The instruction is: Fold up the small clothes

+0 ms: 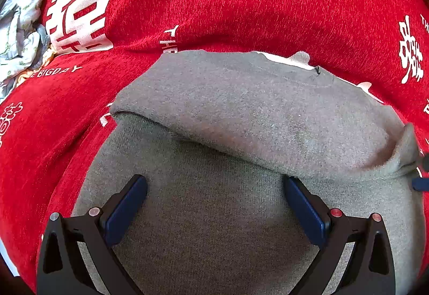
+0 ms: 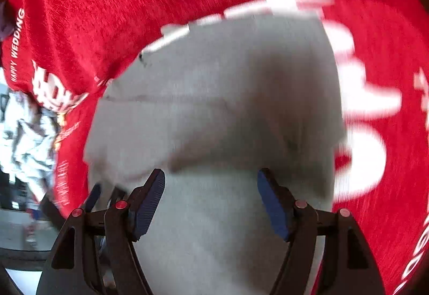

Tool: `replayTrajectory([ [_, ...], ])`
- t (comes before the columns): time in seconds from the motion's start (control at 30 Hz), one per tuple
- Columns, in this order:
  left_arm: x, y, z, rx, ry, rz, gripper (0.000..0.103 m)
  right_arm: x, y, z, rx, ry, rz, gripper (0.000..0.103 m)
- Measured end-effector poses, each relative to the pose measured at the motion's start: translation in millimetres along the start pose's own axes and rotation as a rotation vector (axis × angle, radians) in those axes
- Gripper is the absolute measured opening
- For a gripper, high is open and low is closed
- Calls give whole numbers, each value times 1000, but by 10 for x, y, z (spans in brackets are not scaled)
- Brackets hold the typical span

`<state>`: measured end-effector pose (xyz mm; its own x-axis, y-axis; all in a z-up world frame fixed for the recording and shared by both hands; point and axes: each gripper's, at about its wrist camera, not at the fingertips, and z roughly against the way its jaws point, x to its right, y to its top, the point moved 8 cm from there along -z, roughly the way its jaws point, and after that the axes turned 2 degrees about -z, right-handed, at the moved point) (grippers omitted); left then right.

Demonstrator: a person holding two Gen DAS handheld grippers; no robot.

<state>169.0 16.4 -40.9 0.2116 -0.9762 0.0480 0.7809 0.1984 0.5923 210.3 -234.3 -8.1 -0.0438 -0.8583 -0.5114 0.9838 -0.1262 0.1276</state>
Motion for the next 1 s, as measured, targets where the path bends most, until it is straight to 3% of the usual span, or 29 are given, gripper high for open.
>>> replayTrajectory([
  [0.1, 0, 3, 1, 0, 0, -1, 102, 88, 32, 334, 102, 45, -2, 75],
  [0.2, 3, 8, 4, -1, 1, -1, 102, 161, 326, 625, 268, 17, -29, 75],
  [0.27, 1, 7, 1, -1, 2, -2, 102, 74, 511, 632, 298, 78, -57, 75],
  [0.37, -2, 4, 0, -2, 3, -4, 102, -65, 737, 393, 223, 172, -75, 76],
  [0.47, -6, 2, -2, -3, 3, -5, 102, -90, 754, -18, 90, 113, -62, 76],
  [0.53, -1, 1, -2, -2, 3, -5, 102, -37, 630, -149, 16, 87, -64, 75],
  [0.63, -3, 2, -5, 0, 2, -4, 102, -17, 340, 0, -35, 146, -34, 76],
  [0.73, -5, -5, -6, 2, 2, -6, 102, 76, -18, 133, -116, 117, 11, 76],
  [0.9, -3, -1, 1, -20, 16, -13, 102, 28, 347, 412, 82, 24, 16, 76],
  [1.0, 37, 10, 69, -73, 4, -30, 102, -42, 479, 110, 29, -76, -33, 76],
])
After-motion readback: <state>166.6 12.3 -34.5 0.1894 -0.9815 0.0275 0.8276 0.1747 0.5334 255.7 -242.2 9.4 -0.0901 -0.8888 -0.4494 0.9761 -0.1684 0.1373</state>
